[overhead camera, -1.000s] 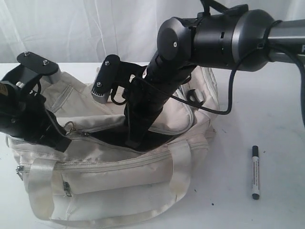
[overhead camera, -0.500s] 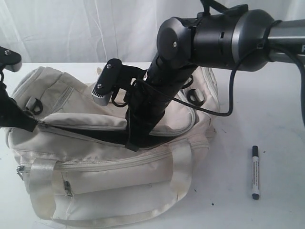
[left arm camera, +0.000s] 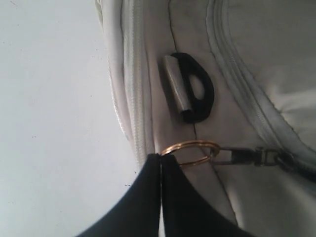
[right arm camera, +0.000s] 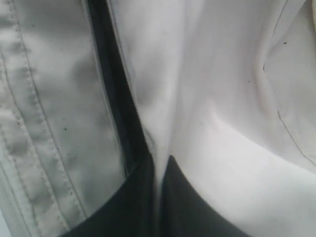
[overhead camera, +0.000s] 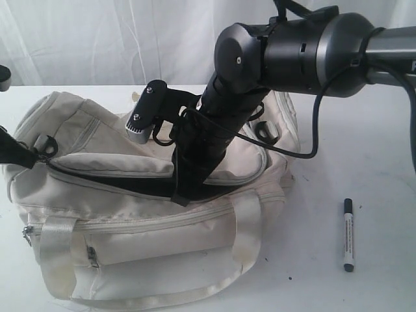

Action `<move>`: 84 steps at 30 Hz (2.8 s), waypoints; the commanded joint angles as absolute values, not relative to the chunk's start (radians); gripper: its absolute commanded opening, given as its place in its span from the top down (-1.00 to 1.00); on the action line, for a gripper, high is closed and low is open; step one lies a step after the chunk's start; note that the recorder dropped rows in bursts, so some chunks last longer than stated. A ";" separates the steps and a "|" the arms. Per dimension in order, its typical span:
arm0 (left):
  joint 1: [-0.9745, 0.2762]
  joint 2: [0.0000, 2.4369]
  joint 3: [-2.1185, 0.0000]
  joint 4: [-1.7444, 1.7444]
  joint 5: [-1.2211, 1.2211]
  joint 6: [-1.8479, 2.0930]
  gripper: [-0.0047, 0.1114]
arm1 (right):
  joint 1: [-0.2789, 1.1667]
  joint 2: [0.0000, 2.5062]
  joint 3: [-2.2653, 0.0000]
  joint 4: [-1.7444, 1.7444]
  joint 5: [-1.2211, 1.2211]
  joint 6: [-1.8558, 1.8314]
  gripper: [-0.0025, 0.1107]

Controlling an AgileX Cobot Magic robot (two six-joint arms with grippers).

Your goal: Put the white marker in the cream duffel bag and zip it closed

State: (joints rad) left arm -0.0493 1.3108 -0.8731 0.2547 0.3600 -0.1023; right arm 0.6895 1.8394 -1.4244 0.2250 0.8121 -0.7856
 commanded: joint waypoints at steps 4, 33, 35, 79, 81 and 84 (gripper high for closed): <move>-0.043 1.293 -0.869 0.238 0.356 -0.136 0.41 | 0.686 1.829 -1.424 0.211 0.831 -0.753 0.96; -0.043 1.018 -0.788 -0.685 0.905 1.043 0.41 | 0.686 1.829 -1.424 0.231 0.728 -0.570 0.96; -0.061 1.018 -0.747 -0.786 0.920 1.201 0.22 | 0.686 1.829 -1.424 0.233 0.769 -0.570 0.96; -0.314 1.280 -0.565 -1.031 0.390 1.592 0.92 | 0.600 1.829 -1.424 0.143 0.262 -0.550 0.96; -0.314 1.280 -0.565 -1.031 0.390 1.592 0.92 | 0.571 1.829 -1.424 0.118 0.228 -0.552 0.96; -0.314 1.280 -0.565 -1.031 0.390 1.592 0.92 | 0.521 1.829 -1.424 0.094 0.176 -0.552 0.96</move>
